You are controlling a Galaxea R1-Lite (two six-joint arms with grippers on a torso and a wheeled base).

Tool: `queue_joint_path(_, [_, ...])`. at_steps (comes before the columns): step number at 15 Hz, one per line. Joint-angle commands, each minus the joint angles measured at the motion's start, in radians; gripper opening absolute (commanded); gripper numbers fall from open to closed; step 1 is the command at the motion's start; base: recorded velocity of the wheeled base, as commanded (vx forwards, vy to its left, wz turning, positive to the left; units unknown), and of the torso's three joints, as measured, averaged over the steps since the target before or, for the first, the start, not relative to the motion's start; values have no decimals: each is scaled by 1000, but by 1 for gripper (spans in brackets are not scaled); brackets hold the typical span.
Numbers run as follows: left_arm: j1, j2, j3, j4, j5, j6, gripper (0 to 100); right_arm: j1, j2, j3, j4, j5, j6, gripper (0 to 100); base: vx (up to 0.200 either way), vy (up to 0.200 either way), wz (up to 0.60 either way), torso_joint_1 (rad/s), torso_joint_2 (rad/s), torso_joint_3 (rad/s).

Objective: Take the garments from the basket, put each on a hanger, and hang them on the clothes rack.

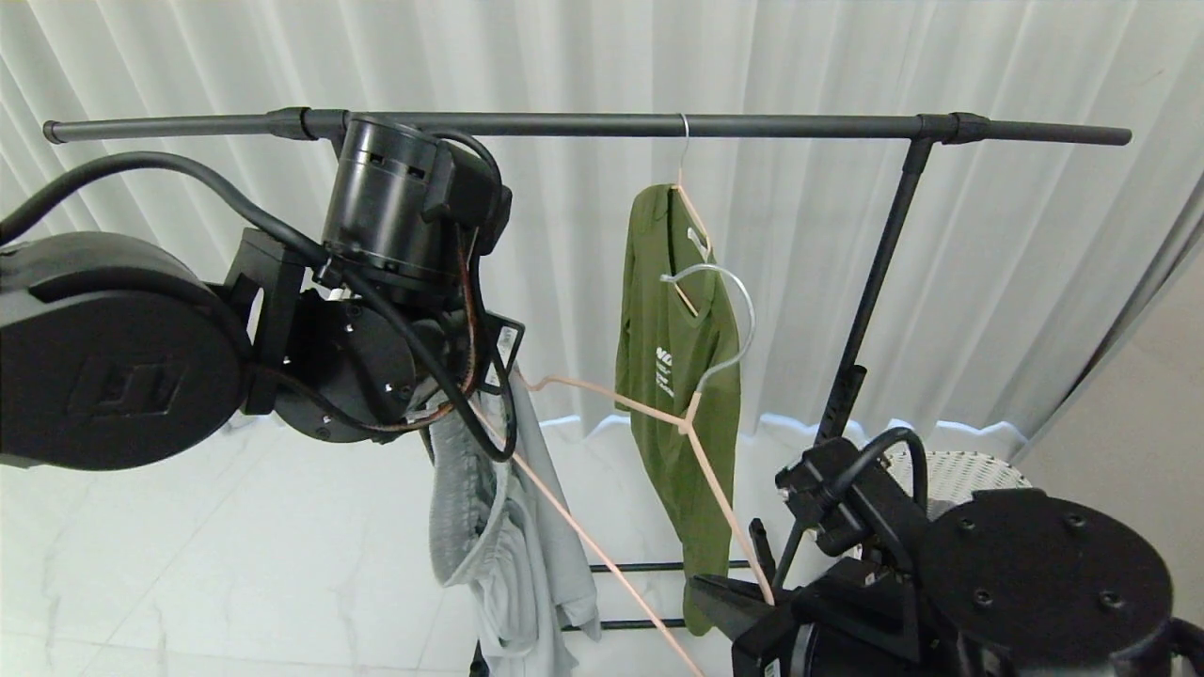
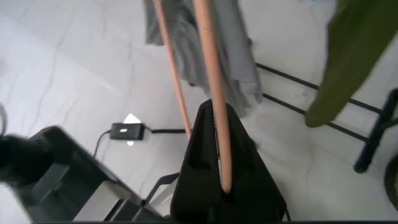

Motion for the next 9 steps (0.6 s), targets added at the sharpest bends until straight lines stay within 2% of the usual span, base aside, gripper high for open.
queue_joint_path(1, [27,-15,10,12,1,4,0,-31,0,3,7,-25,14,0,0,0,0,0,0,0])
queue_joint_path(6, [15,-53,19,159,1,4,0,-83,-6,0,25,-58,14,0,0,0,0,0,0,0])
queue_joint_path(9, [10,-57,19,181,1,4,0,-86,-9,0,24,-63,14,0,0,0,0,0,0,0])
